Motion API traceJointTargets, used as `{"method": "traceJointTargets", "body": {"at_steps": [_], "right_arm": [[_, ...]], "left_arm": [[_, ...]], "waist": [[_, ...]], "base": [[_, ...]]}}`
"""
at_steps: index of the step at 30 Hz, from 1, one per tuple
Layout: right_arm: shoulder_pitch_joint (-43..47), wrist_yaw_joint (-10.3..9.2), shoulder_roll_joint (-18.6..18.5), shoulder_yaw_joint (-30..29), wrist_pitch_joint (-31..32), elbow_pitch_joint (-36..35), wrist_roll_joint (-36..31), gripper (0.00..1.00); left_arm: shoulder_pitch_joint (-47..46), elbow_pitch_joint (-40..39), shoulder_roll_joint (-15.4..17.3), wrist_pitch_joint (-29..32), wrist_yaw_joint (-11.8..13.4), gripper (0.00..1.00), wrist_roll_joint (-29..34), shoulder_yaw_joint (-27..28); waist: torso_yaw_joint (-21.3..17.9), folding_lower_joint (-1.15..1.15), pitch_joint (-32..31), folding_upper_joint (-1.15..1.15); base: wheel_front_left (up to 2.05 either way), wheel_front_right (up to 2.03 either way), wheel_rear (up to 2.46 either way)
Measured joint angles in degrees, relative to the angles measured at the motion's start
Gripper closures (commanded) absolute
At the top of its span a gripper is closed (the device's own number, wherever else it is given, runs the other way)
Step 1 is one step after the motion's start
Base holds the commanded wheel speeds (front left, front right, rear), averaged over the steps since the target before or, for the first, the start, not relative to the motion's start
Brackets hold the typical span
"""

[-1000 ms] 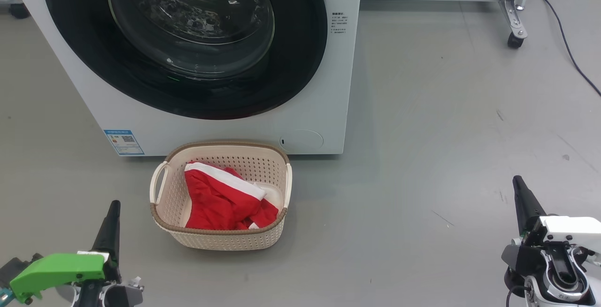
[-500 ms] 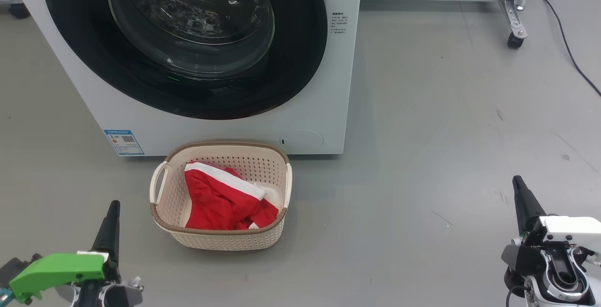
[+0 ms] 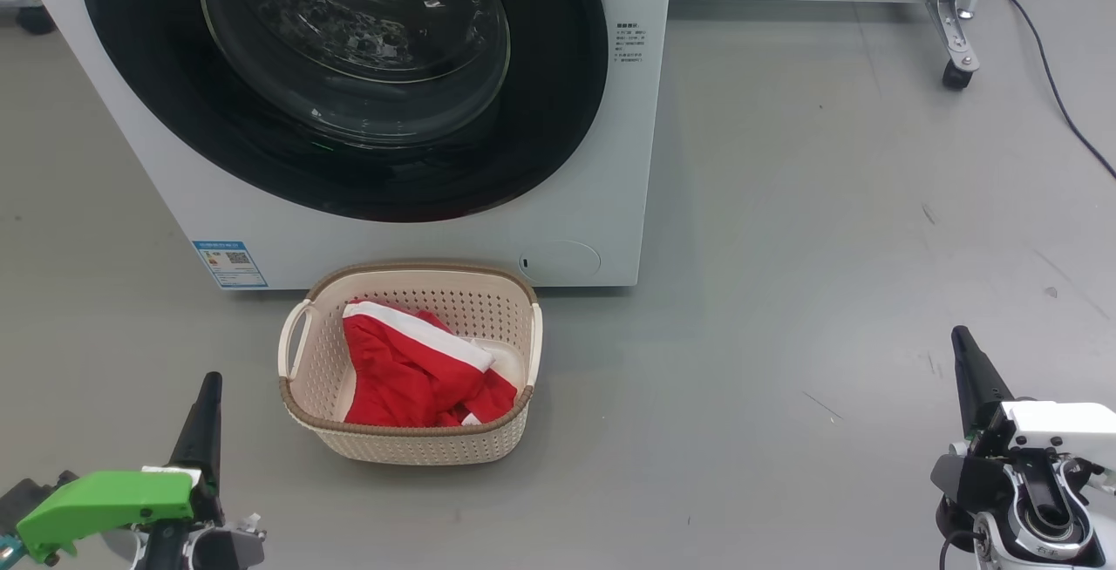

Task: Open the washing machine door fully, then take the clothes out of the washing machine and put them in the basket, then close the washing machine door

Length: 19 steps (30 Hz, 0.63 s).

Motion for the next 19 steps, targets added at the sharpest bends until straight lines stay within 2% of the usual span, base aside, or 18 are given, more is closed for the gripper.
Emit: {"method": "traceJointTargets", "body": {"at_steps": [19], "right_arm": [[0.0, 0.00, 0.0, 0.0, 0.0, 0.0, 0.0, 1.00]], "left_arm": [[0.0, -0.1, 0.0, 0.1, 0.0, 1.00, 0.0, 0.2]], "waist": [[0.0, 0.00, 0.0, 0.00]], "base": [[0.00, 0.00, 0.00]]}}
